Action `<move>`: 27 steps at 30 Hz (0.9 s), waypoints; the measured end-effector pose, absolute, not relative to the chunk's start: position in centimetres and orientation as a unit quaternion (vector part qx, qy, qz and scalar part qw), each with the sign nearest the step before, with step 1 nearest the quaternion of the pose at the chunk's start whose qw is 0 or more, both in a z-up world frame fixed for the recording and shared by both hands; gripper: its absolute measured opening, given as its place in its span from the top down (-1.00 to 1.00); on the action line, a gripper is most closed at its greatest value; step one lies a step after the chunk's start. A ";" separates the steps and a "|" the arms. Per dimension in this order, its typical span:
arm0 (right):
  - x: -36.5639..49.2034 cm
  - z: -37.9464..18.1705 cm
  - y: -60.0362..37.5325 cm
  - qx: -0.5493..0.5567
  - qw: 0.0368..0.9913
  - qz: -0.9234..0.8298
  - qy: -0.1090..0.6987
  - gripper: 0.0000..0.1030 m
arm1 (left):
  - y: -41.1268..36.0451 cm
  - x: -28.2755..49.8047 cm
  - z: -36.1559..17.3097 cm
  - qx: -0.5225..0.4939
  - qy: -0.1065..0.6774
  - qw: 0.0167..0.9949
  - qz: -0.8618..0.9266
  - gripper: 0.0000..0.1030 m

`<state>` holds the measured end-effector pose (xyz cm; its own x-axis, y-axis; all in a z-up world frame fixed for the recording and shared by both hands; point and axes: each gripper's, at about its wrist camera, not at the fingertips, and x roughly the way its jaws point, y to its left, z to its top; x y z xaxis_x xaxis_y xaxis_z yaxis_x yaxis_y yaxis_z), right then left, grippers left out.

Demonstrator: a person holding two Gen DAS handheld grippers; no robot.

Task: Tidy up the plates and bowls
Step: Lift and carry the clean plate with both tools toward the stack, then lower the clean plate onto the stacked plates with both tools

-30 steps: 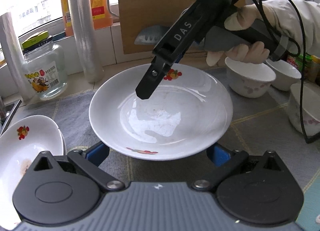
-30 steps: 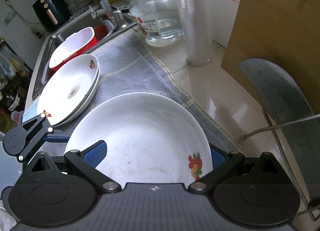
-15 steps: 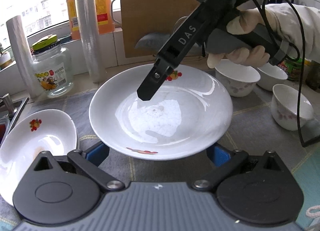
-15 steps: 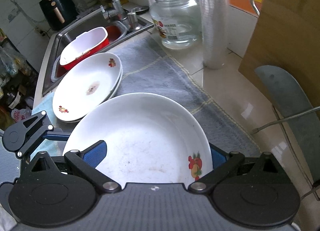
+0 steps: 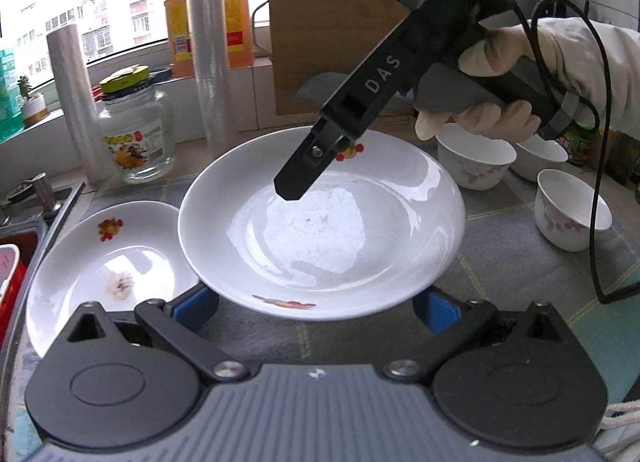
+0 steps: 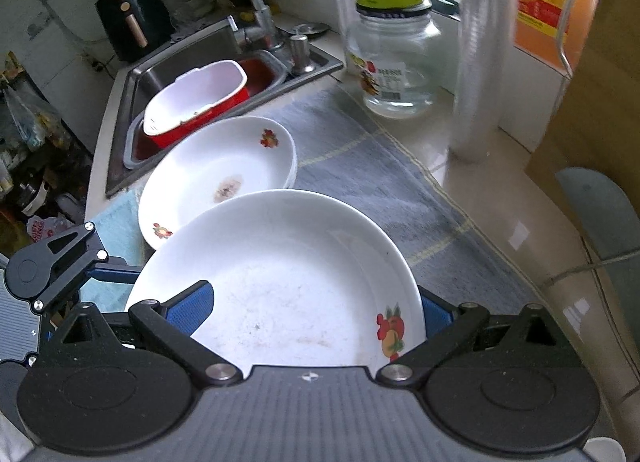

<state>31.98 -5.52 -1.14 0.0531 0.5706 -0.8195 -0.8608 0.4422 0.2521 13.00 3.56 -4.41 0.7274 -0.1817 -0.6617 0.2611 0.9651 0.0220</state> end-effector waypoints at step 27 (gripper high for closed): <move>31.6 -0.1 4.7 -0.173 0.682 0.558 0.440 -1.00 | 11.2 12.2 -3.1 0.046 0.354 0.932 -0.055 -0.98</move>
